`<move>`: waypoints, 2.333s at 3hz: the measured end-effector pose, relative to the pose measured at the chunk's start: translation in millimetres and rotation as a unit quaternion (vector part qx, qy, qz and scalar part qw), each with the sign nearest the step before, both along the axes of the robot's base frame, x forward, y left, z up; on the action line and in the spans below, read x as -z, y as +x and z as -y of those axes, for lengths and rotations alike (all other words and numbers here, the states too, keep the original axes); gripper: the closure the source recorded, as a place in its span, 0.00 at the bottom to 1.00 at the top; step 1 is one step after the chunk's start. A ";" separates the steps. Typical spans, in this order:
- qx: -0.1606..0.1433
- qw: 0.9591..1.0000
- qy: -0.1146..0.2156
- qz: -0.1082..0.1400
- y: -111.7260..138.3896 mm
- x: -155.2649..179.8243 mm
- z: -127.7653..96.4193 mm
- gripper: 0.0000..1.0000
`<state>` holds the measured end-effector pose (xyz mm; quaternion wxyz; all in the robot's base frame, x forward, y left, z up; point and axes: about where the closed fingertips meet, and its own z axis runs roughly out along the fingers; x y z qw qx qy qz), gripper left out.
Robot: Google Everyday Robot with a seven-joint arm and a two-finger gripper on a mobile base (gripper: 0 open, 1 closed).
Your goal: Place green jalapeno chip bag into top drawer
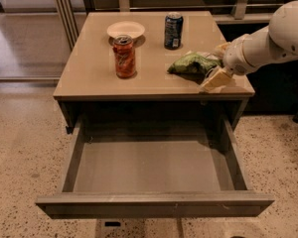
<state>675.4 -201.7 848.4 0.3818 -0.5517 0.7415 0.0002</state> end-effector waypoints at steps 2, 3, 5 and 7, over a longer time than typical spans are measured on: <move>-0.001 1.000 0.000 -0.001 0.8 2.0 -0.5 0.76; -0.001 1.000 0.000 -0.001 0.8 2.0 -0.5 0.98; -0.094 0.995 0.015 0.003 -37.6 -6.9 -12.0 1.00; -0.233 0.971 0.048 -0.005 -111.6 -46.7 -20.1 1.00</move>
Offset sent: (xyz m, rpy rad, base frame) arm 0.0008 0.0004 -0.0019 0.0006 0.0018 0.0013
